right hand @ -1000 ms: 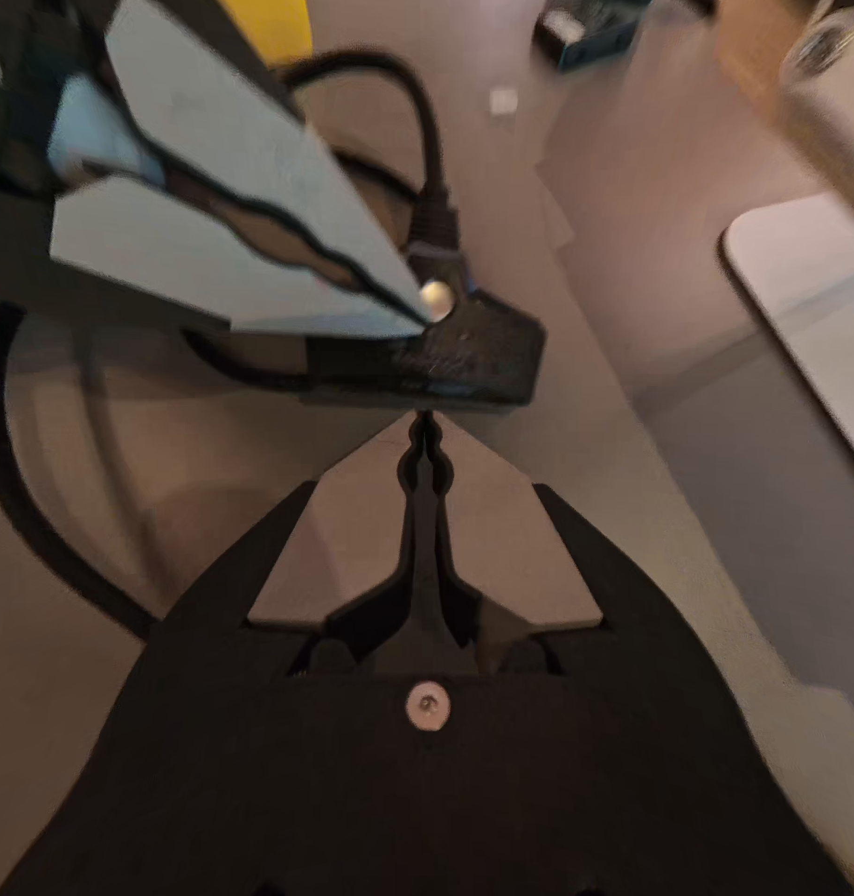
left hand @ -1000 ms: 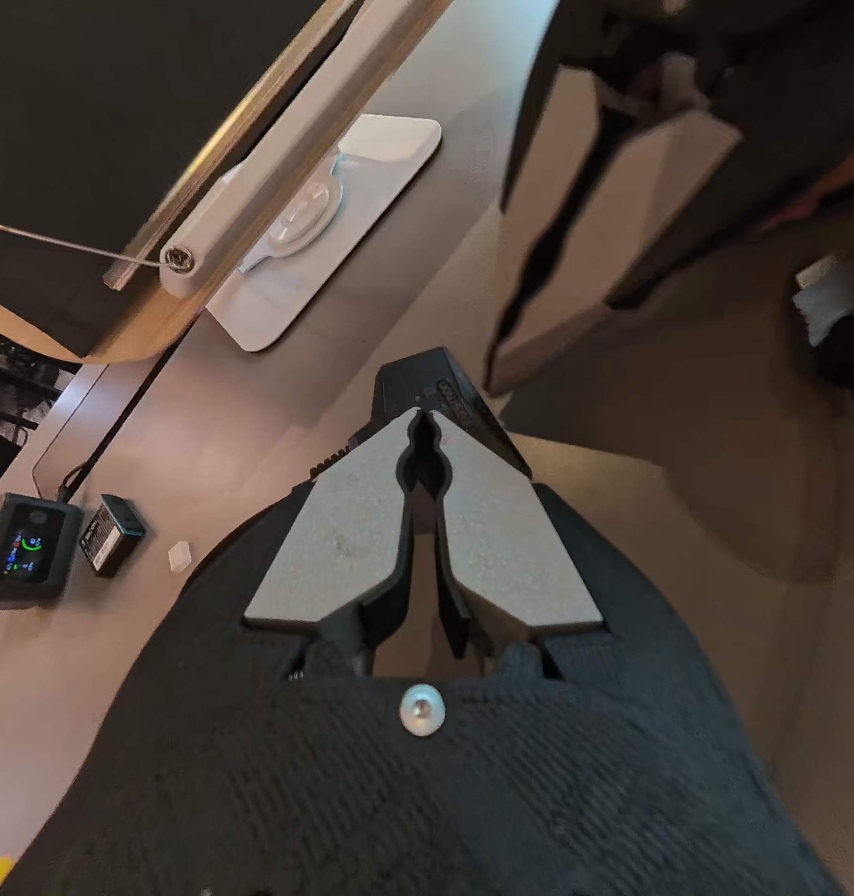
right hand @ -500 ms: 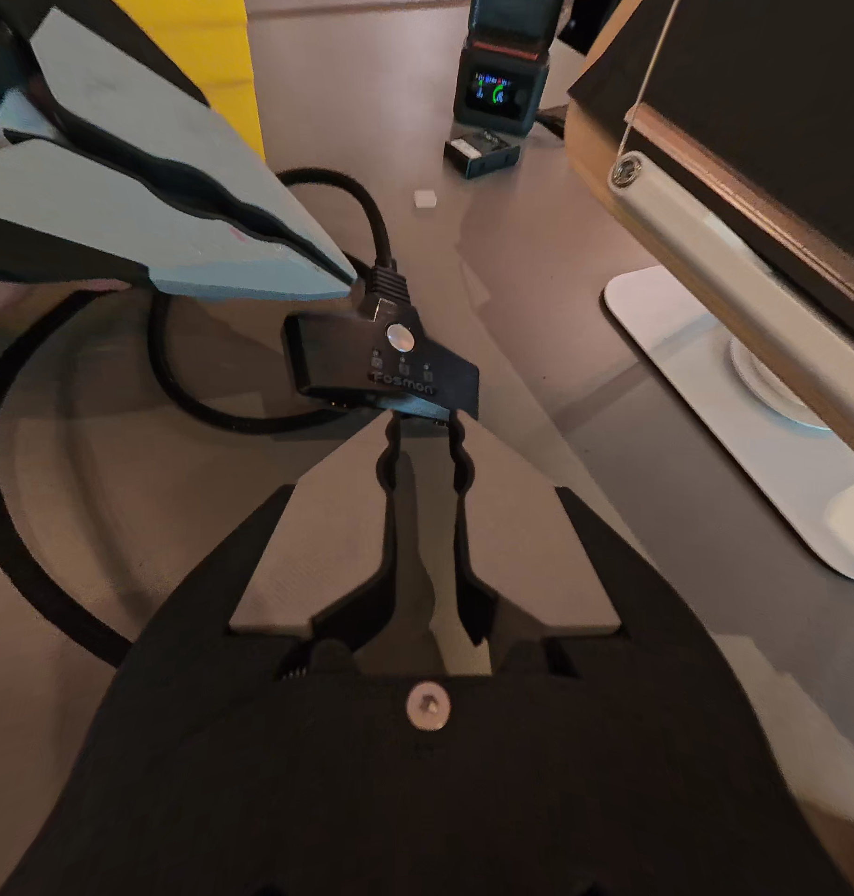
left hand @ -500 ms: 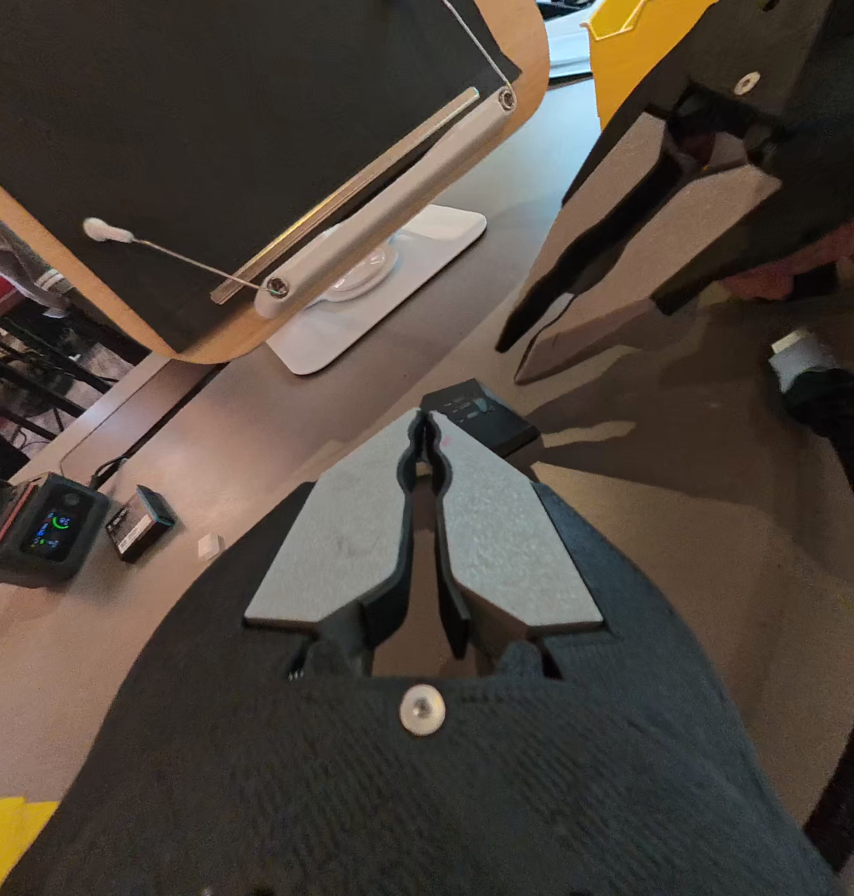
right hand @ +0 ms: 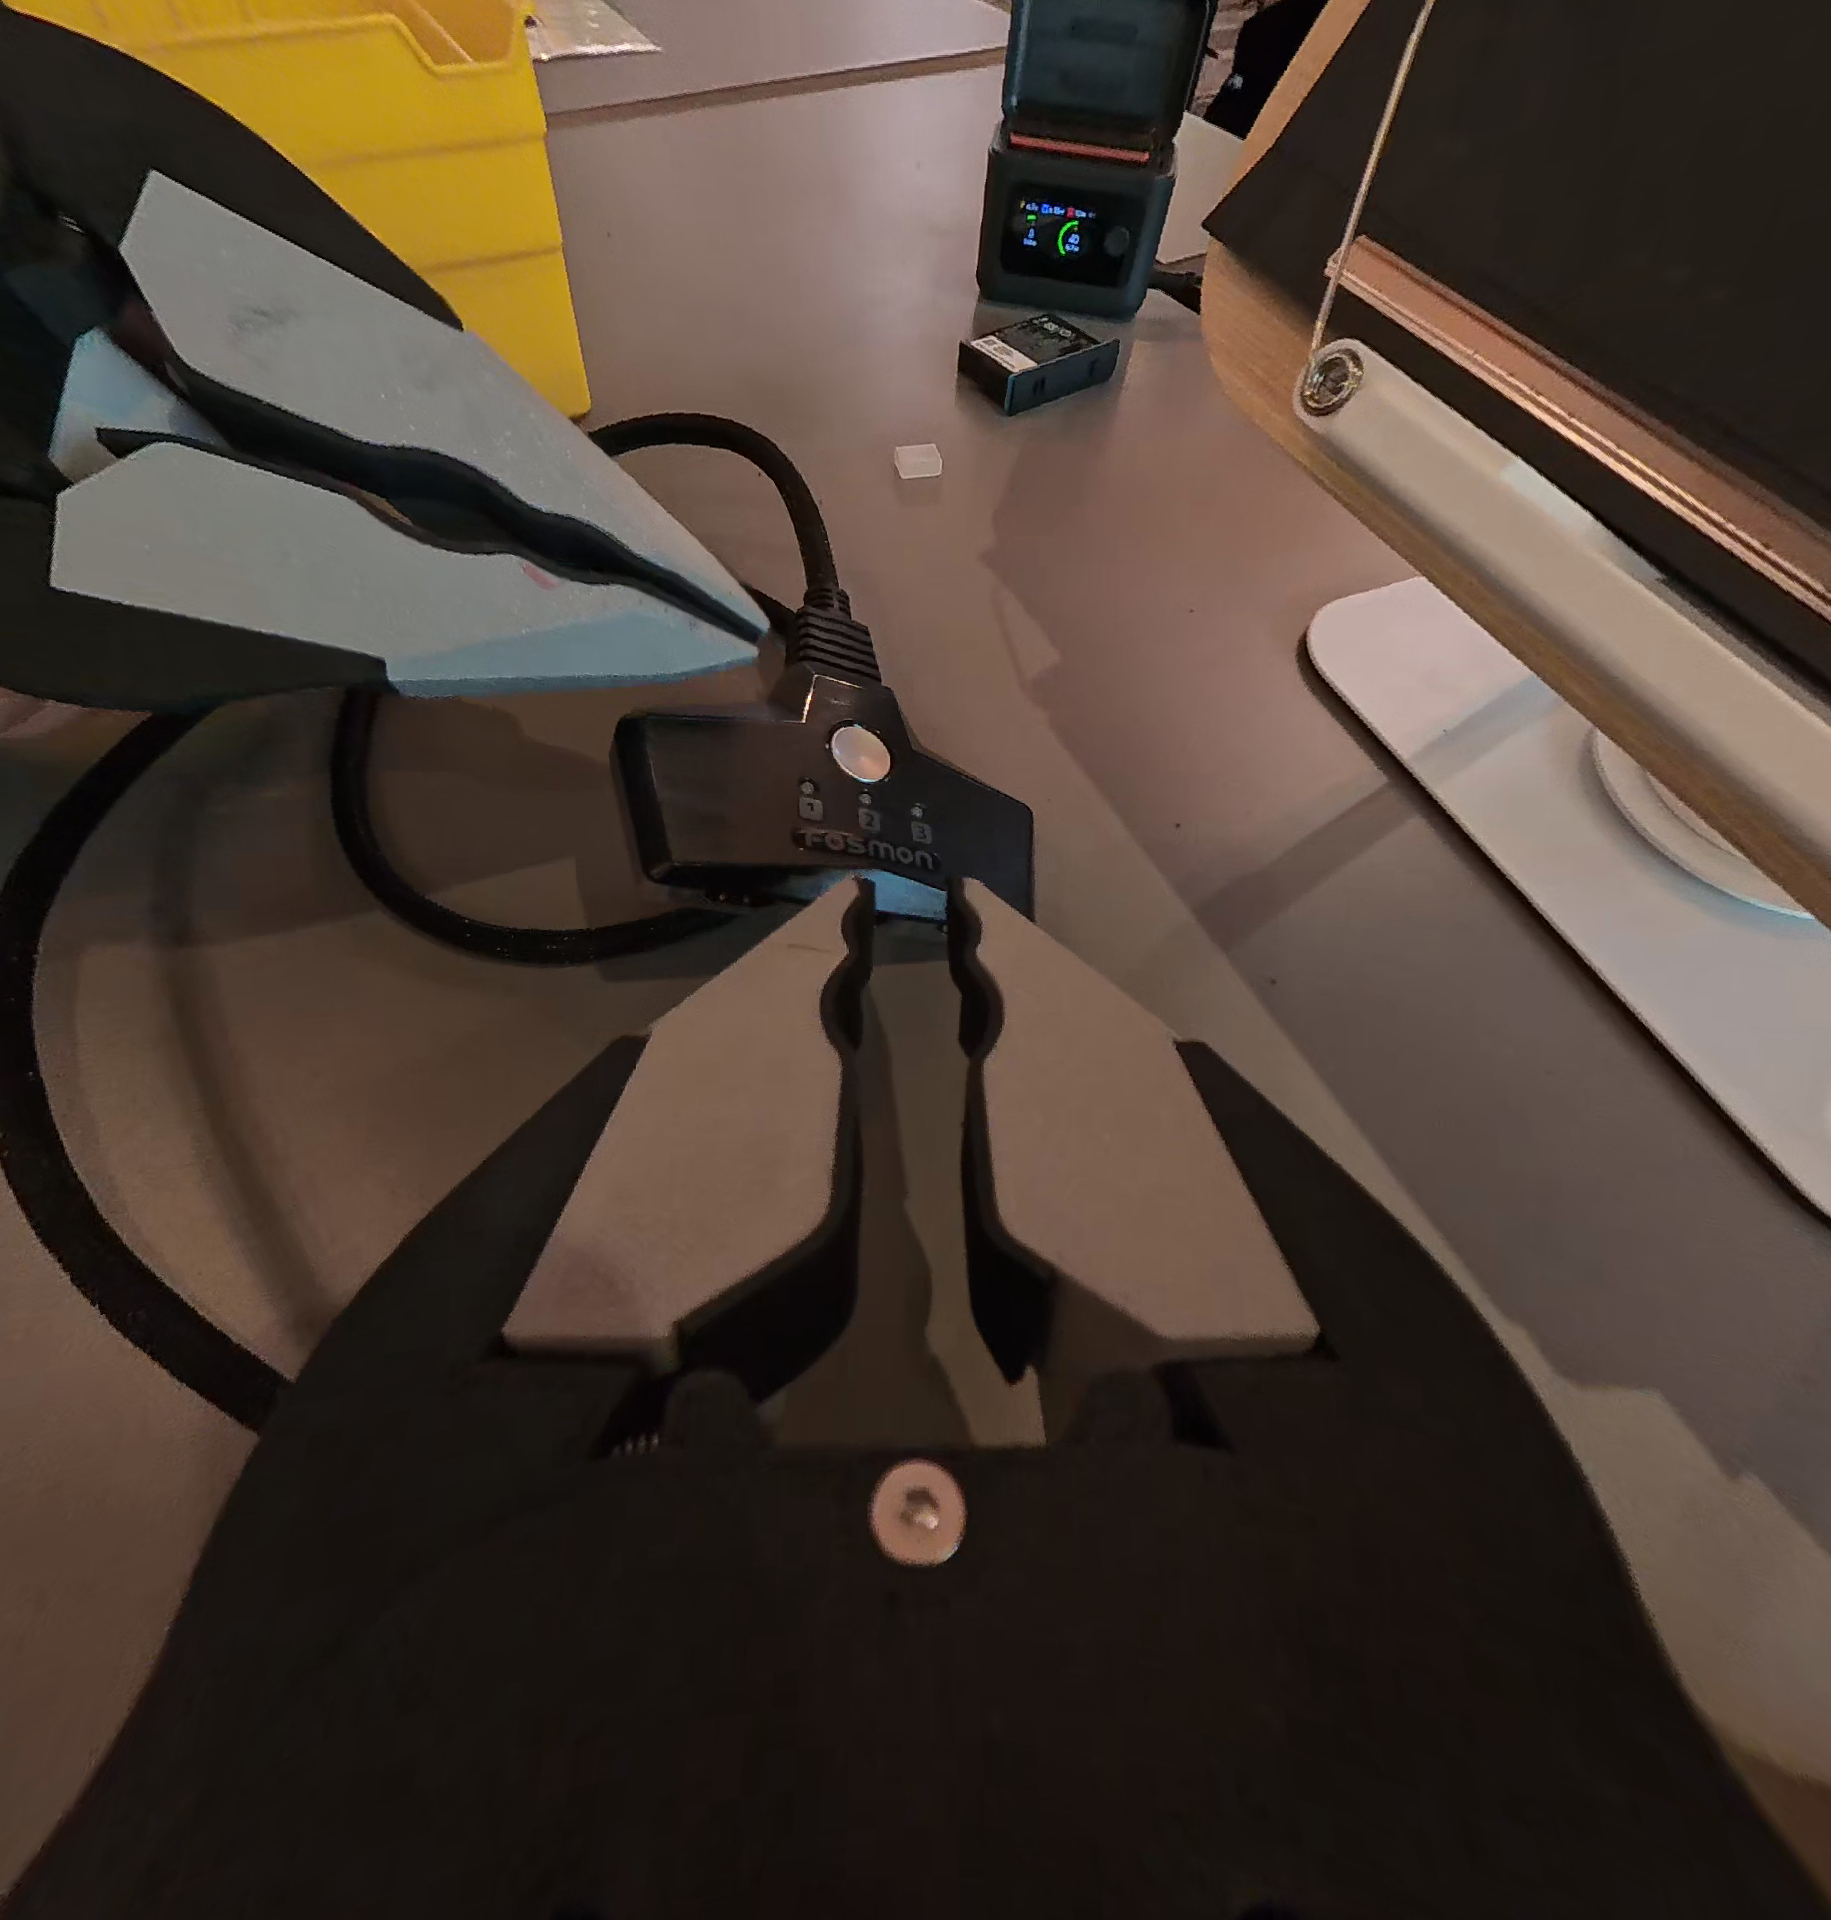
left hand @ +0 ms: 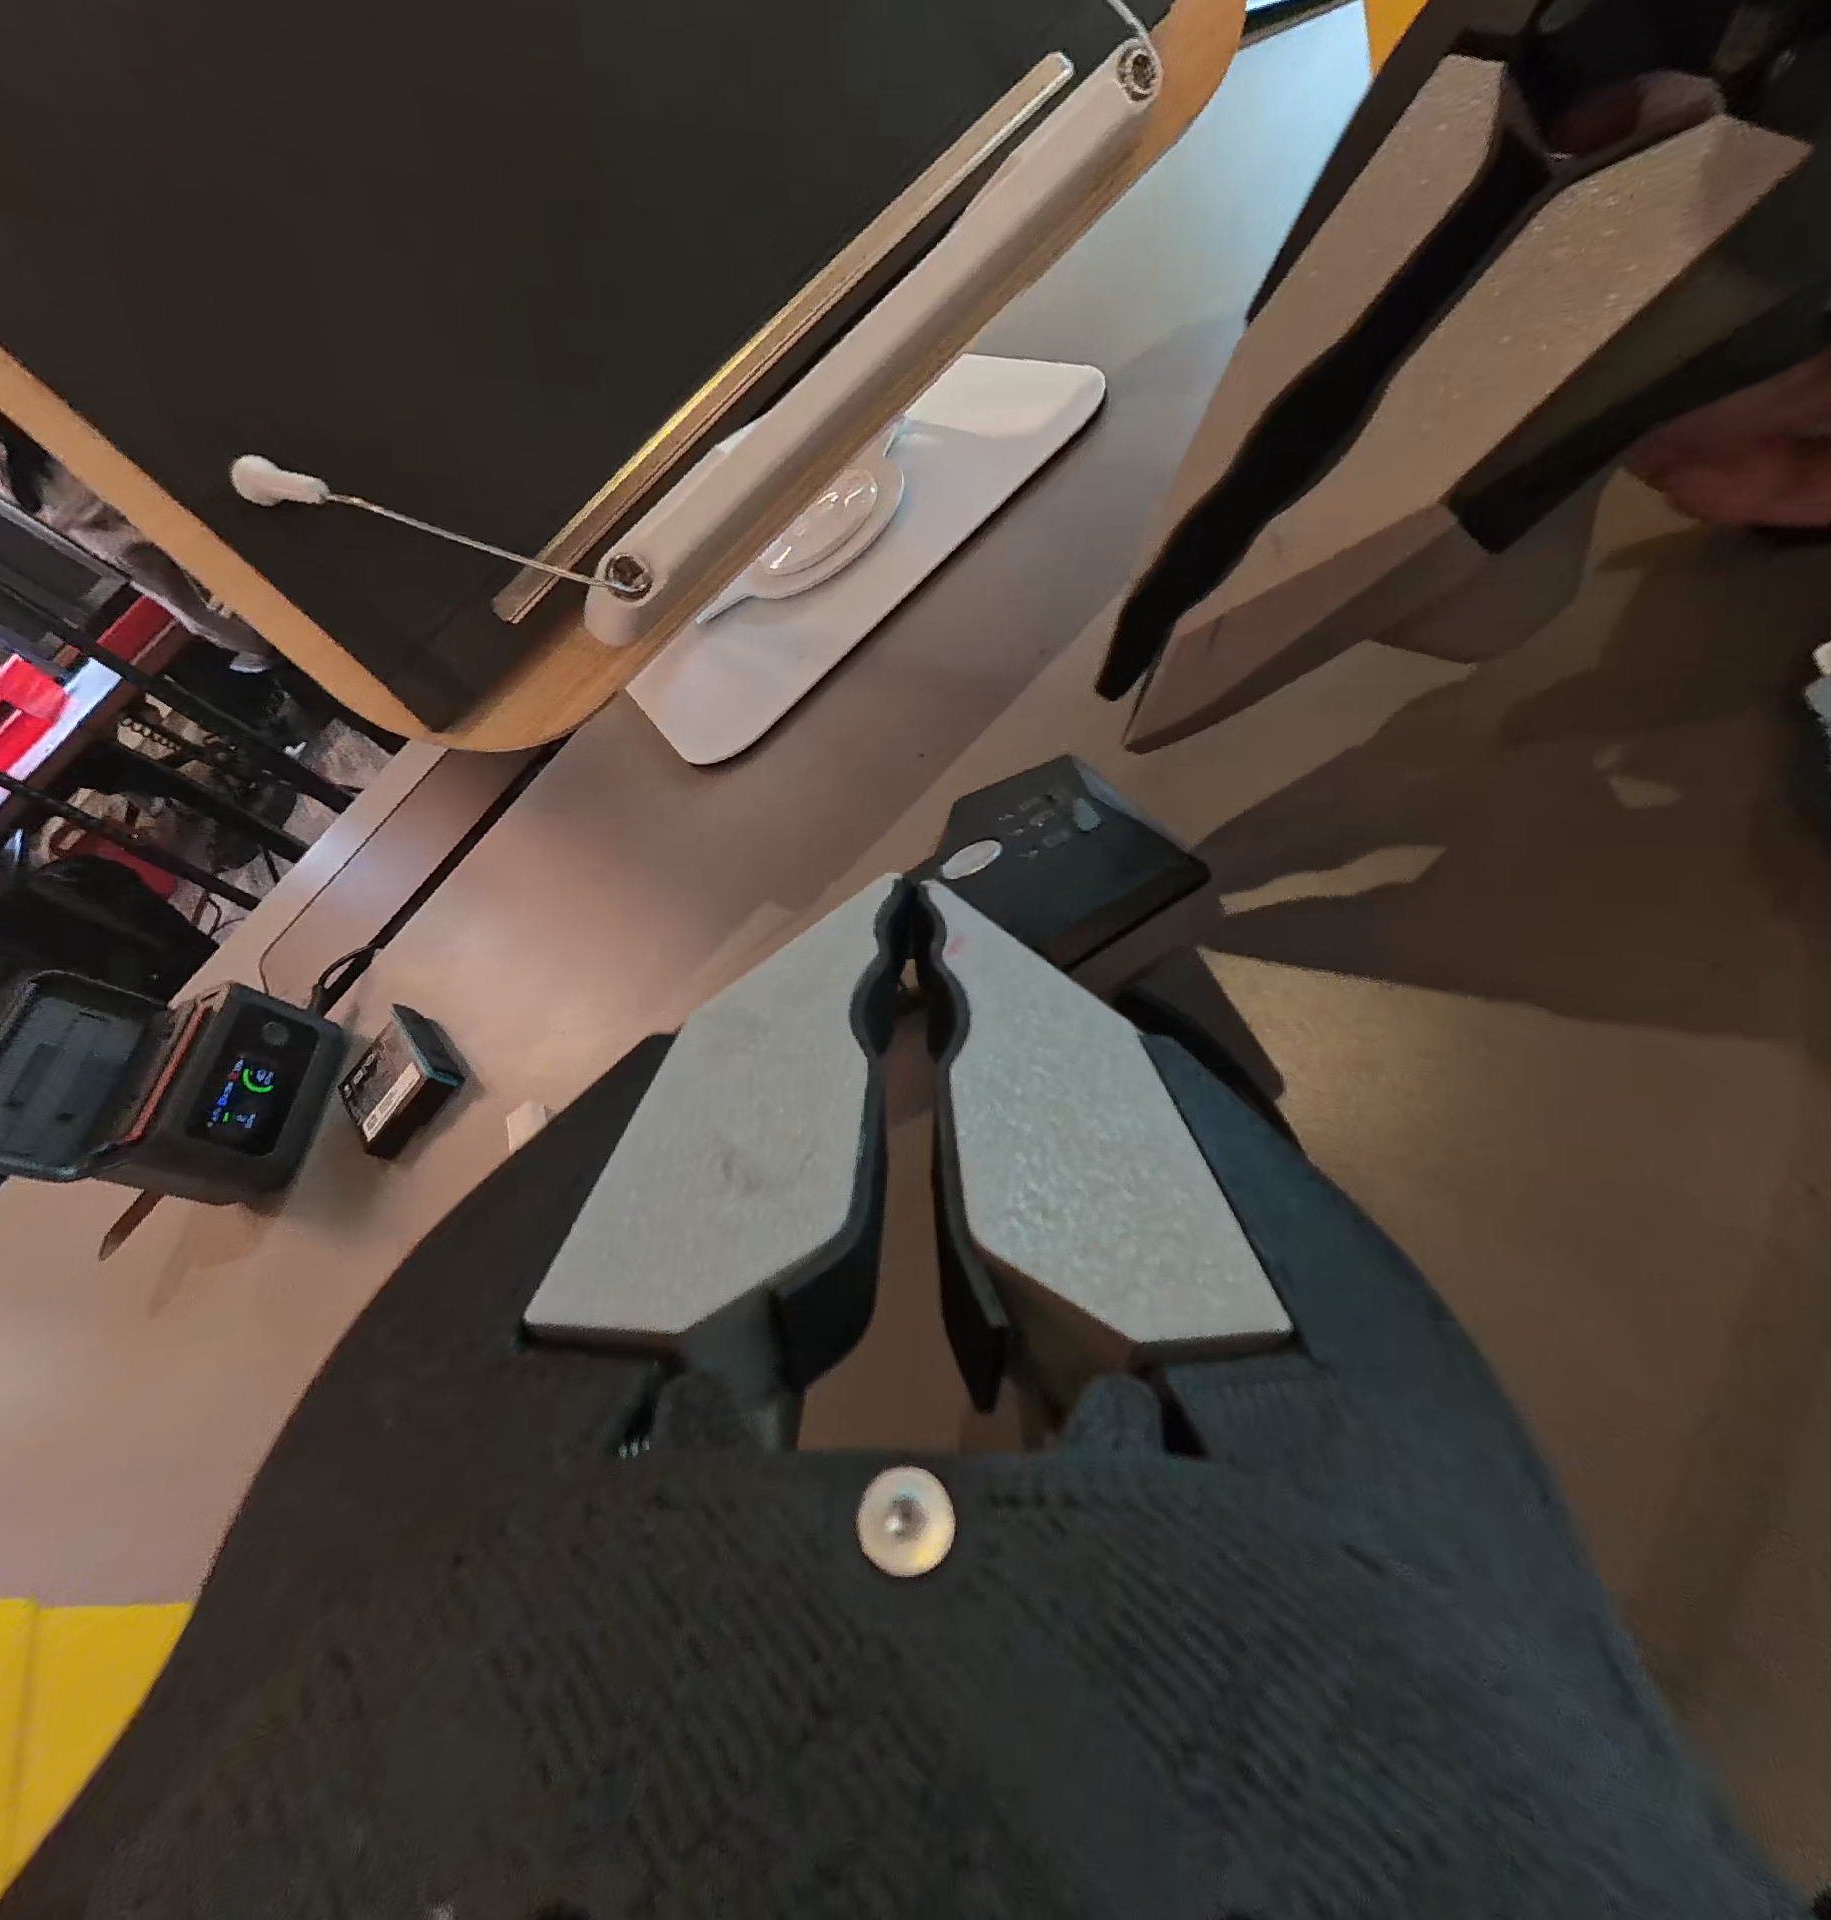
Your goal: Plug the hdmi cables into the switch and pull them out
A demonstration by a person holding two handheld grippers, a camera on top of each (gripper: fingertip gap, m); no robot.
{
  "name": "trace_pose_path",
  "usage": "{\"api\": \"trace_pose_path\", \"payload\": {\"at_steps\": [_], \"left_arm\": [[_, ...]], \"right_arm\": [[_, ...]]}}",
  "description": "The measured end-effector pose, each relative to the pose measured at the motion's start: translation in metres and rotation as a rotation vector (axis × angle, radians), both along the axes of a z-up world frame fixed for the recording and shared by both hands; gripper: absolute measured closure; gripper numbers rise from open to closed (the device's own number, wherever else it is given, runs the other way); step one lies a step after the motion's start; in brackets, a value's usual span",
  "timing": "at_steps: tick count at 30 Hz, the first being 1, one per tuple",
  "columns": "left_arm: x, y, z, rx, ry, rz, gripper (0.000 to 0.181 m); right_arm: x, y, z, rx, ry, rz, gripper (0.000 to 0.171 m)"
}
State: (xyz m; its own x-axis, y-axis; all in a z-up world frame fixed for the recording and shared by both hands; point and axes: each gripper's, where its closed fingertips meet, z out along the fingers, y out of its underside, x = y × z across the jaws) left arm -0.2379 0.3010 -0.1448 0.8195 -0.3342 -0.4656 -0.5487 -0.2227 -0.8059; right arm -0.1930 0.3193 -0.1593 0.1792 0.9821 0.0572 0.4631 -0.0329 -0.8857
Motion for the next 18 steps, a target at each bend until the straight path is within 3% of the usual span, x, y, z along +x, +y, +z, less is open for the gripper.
{"api": "trace_pose_path", "payload": {"at_steps": [18], "left_arm": [[-0.0043, 0.0032, -0.0035, -0.025, -0.016, 0.026, 0.181]], "right_arm": [[-0.0038, 0.0002, 0.0019, -0.053, 0.034, -0.009, 0.165]]}}
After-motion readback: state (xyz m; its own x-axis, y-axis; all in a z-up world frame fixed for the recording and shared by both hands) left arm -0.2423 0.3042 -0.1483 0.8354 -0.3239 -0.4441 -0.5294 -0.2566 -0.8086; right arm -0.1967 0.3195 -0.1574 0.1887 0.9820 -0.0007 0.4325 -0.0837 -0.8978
